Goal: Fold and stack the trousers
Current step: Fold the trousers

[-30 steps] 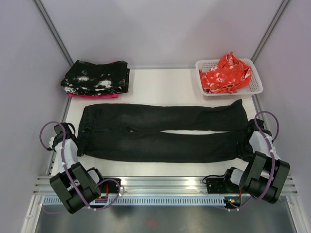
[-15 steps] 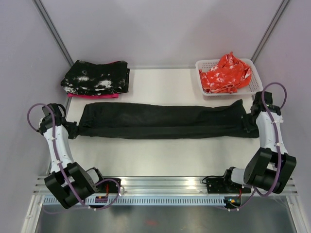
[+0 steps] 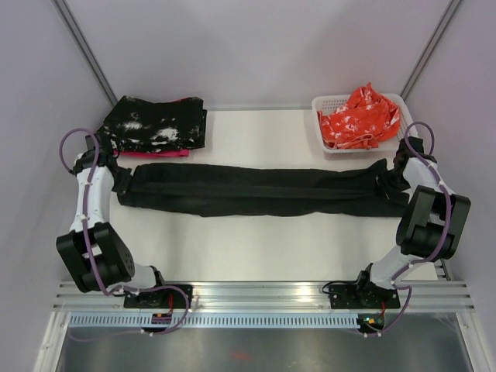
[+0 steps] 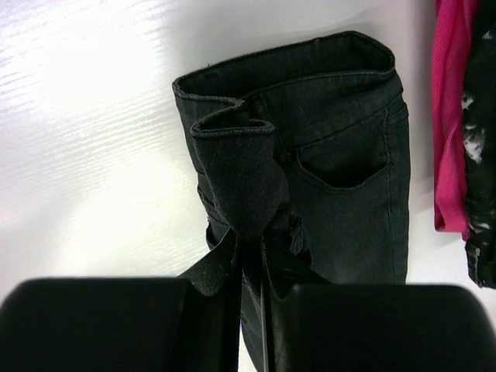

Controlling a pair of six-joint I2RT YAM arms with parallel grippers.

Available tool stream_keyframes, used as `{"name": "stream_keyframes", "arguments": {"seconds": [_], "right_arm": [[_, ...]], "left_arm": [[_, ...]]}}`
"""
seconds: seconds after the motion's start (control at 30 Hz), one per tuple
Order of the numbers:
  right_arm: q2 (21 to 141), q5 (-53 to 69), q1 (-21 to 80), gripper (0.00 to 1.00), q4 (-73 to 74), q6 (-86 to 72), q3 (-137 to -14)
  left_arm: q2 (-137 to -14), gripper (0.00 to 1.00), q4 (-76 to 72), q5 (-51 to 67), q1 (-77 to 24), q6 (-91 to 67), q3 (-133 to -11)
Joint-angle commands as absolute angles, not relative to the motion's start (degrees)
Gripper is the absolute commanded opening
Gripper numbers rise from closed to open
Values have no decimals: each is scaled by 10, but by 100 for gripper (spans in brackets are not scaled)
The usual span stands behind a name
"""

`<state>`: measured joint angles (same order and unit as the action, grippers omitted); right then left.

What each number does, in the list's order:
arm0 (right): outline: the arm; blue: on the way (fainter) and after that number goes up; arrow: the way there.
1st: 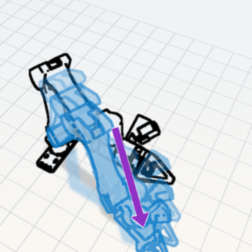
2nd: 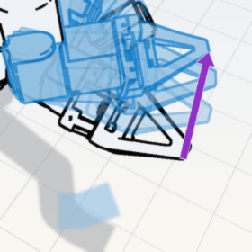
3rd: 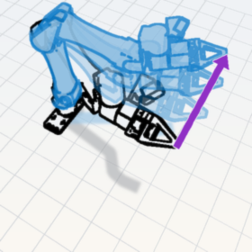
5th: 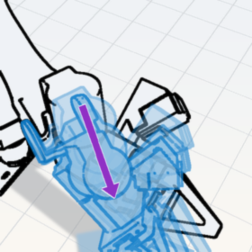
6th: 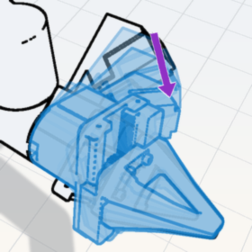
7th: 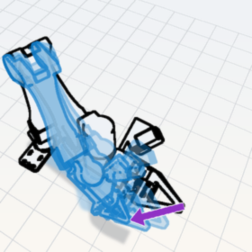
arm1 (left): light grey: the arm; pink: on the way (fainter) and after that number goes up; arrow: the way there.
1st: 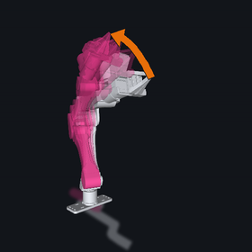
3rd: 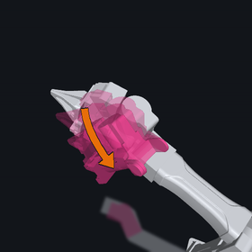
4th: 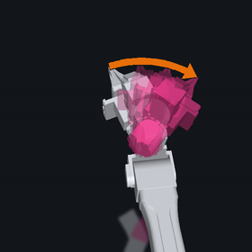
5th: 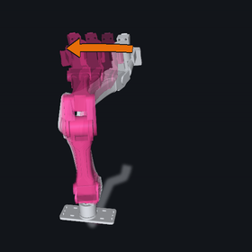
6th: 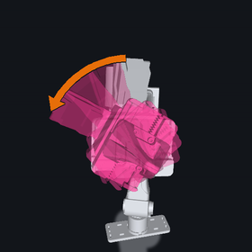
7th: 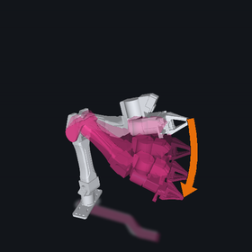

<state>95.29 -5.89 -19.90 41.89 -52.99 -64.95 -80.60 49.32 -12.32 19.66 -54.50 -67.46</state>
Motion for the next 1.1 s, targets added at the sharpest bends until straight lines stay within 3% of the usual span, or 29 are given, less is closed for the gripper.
{"name": "stream_keyframes", "arguments": {"seconds": [0.0,0.47,0.8,1.07], "right_arm": [[951,-112,-214,0,309,-484,-679],[1061,-86,-214,0,291,-439,-766],[1051,-12,-214,0,209,-390,-771],[1047,-26,-214,0,202,-372,-767]], "left_arm": [[-830,2,435,-269,206,-526,-732],[-941,2,409,-315,179,-516,-789],[-990,2,343,-322,179,-489,-788],[-1009,2,329,-309,179,-476,-806]]}}
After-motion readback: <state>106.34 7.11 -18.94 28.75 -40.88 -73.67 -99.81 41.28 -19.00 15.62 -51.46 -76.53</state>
